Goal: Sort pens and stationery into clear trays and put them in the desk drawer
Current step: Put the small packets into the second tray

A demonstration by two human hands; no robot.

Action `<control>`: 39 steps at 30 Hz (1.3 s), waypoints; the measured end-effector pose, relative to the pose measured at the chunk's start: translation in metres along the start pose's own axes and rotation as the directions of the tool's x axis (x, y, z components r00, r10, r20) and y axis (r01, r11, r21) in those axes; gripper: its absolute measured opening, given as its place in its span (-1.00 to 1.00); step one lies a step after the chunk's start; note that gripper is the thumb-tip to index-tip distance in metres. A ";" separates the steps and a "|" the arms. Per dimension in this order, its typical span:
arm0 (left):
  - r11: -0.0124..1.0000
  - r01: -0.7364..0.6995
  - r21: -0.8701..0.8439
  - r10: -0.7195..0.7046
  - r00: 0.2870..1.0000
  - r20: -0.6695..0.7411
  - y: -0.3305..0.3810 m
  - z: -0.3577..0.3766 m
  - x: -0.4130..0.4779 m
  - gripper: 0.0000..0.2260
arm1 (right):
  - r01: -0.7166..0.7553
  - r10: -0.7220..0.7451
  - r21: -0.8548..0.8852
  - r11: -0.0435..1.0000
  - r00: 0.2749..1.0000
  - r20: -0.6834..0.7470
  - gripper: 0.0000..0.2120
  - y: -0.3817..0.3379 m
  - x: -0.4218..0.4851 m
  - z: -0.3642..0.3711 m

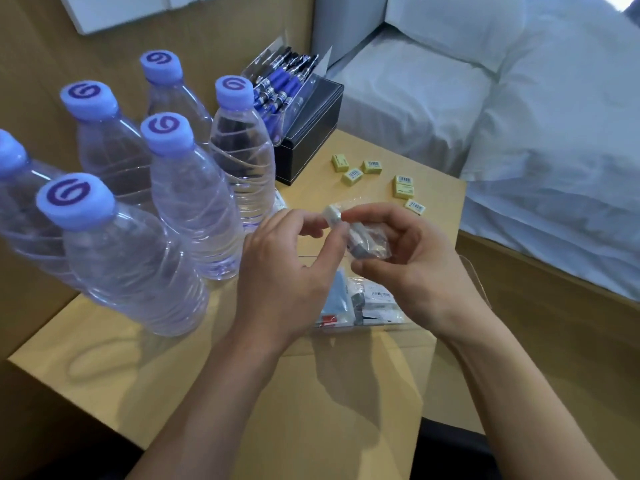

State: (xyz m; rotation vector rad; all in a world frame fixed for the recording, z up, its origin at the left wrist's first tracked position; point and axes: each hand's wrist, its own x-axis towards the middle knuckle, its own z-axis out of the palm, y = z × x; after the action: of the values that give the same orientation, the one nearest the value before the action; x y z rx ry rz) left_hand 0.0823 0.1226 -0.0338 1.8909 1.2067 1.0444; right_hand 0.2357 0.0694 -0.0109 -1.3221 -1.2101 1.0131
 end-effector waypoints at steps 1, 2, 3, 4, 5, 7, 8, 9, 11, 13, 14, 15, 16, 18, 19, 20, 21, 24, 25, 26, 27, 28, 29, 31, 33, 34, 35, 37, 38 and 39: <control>0.998 0.044 -0.049 -0.043 0.999 0.019 0.002 0.002 0.001 -0.66 | 0.007 -0.007 0.014 1.000 1.000 -0.016 -0.56 0.001 0.000 0.001; 0.992 0.088 -0.091 -0.085 0.996 0.040 0.004 0.004 0.002 -0.64 | 0.011 -0.010 0.019 1.000 0.999 -0.031 -0.57 0.002 0.000 0.002; 0.984 0.127 -0.125 -0.120 0.991 0.059 0.006 0.005 0.002 -0.65 | 0.011 -0.011 0.016 1.000 0.999 -0.040 -0.57 0.003 0.000 0.002; 0.975 0.158 -0.154 -0.148 0.986 0.076 0.008 0.006 0.003 -0.69 | 0.008 -0.007 0.011 1.000 0.999 -0.044 -0.58 0.004 0.000 0.002; 0.966 0.183 -0.183 -0.169 0.982 0.088 0.009 0.007 0.004 -0.74 | 0.001 0.000 0.009 1.000 0.999 -0.039 -0.58 0.004 -0.001 0.001; 0.949 0.209 -0.238 -0.191 0.977 0.097 0.010 0.005 0.006 -0.81 | -0.012 0.012 0.027 1.000 1.000 -0.022 -0.62 0.005 -0.002 -0.002; 0.939 0.218 -0.265 -0.198 0.975 0.100 0.010 0.004 0.008 -0.82 | -0.009 0.009 0.042 0.999 1.000 -0.021 -0.65 0.005 -0.003 -0.003; 0.928 0.230 -0.292 -0.208 0.972 0.106 0.010 0.002 0.009 -0.82 | 0.000 0.002 0.056 0.998 0.999 -0.032 -0.68 0.004 -0.003 -0.004; 0.901 0.260 -0.347 -0.229 0.965 0.128 0.010 0.000 0.010 -0.80 | 0.008 0.000 0.090 0.996 0.996 -0.086 -0.72 0.004 -0.002 -0.004; 0.871 0.285 -0.399 -0.239 0.957 0.163 0.012 -0.001 0.010 -0.78 | -0.030 0.049 0.133 0.991 0.989 -0.141 -0.70 0.004 -0.001 -0.002; 0.854 0.296 -0.428 -0.238 0.954 0.183 0.013 -0.001 0.010 -0.77 | -0.063 0.085 0.145 0.987 0.985 -0.152 -0.69 0.005 0.000 -0.001; 0.835 0.305 -0.458 -0.237 0.950 0.202 0.014 -0.001 0.009 -0.76 | -0.096 0.118 0.148 0.984 0.982 -0.150 -0.67 0.005 0.000 0.000; 0.817 0.314 -0.483 -0.235 0.947 0.217 0.015 0.000 0.009 -0.75 | -0.122 0.142 0.146 0.982 0.980 -0.139 -0.67 0.005 0.000 0.001; 0.796 0.323 -0.512 -0.228 0.944 0.240 0.014 0.001 0.009 -0.75 | -0.135 0.151 0.132 0.982 0.982 -0.116 -0.73 0.004 -0.001 0.001; 0.789 0.325 -0.521 -0.223 0.942 0.250 0.014 0.002 0.009 -0.74 | -0.129 0.142 0.118 0.985 0.984 -0.110 -0.78 0.004 -0.001 0.001; 0.782 0.327 -0.530 -0.218 0.941 0.259 0.014 0.003 0.009 -0.74 | -0.121 0.133 0.107 0.987 0.985 -0.109 -0.82 0.004 -0.001 0.000; 0.776 0.330 -0.538 -0.215 0.940 0.266 0.014 0.003 0.009 -0.74 | -0.116 0.127 0.100 0.988 0.986 -0.112 -0.85 0.003 -0.001 -0.001; 0.777 0.330 -0.536 -0.202 0.937 0.285 0.015 0.004 0.009 -0.72 | -0.104 0.115 0.088 0.991 0.985 -0.131 -0.89 0.004 -0.001 -0.004; 0.783 0.329 -0.527 -0.199 0.936 0.289 0.016 0.004 0.009 -0.72 | -0.101 0.111 0.081 0.992 0.984 -0.137 -0.89 0.004 -0.001 -0.004; 0.788 0.330 -0.520 -0.199 0.935 0.293 0.016 0.004 0.009 -0.71 | -0.099 0.109 0.076 0.992 0.984 -0.142 -0.90 0.005 -0.001 -0.004; 0.787 0.334 -0.519 -0.200 0.934 0.297 0.015 0.005 0.010 -0.71 | -0.099 0.109 0.073 0.992 0.983 -0.146 -0.90 0.005 -0.001 -0.005; 0.782 0.340 -0.523 -0.203 0.931 0.303 0.015 0.005 0.010 -0.71 | -0.102 0.112 0.074 0.992 0.983 -0.149 -0.90 0.006 -0.001 -0.005; 0.774 0.347 -0.529 -0.204 0.928 0.311 0.015 0.005 0.010 -0.71 | -0.103 0.114 0.078 0.992 0.982 -0.151 -0.91 0.007 0.000 -0.005; 0.757 0.360 -0.545 -0.194 0.921 0.339 0.016 0.004 0.010 -0.68 | -0.100 0.112 0.080 0.992 0.981 -0.156 -0.91 0.008 0.001 -0.006; 0.753 0.369 -0.545 -0.167 0.908 0.385 0.016 0.003 0.009 -0.65 | -0.086 0.097 0.067 0.994 0.981 -0.171 -0.90 0.008 0.002 -0.008; 0.756 0.372 -0.538 -0.153 0.901 0.407 0.015 0.003 0.008 -0.64 | -0.078 0.088 0.066 0.995 0.980 -0.180 -0.90 0.008 0.002 -0.010; 0.762 0.372 -0.530 -0.145 0.895 0.421 0.015 0.003 0.007 -0.63 | -0.071 0.083 0.068 0.995 0.979 -0.187 -0.89 0.009 0.003 -0.011; 0.770 0.372 -0.518 -0.142 0.892 0.429 0.014 0.004 0.006 -0.64 | -0.068 0.080 0.070 0.995 0.979 -0.188 -0.89 0.008 0.002 -0.012; 0.767 0.375 -0.520 -0.147 0.892 0.427 0.014 0.005 0.006 -0.64 | -0.067 0.079 0.072 0.995 0.980 -0.183 -0.89 0.008 0.002 -0.012; 0.762 0.380 -0.524 -0.152 0.892 0.425 0.015 0.006 0.006 -0.65 | -0.063 0.076 0.074 0.995 0.982 -0.174 -0.88 0.007 0.002 -0.012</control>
State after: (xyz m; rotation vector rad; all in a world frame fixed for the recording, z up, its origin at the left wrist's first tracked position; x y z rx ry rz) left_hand 0.0949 0.1219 -0.0223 1.2819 0.7761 0.7505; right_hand 0.2483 0.0696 -0.0165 -1.3780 -0.9934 0.9560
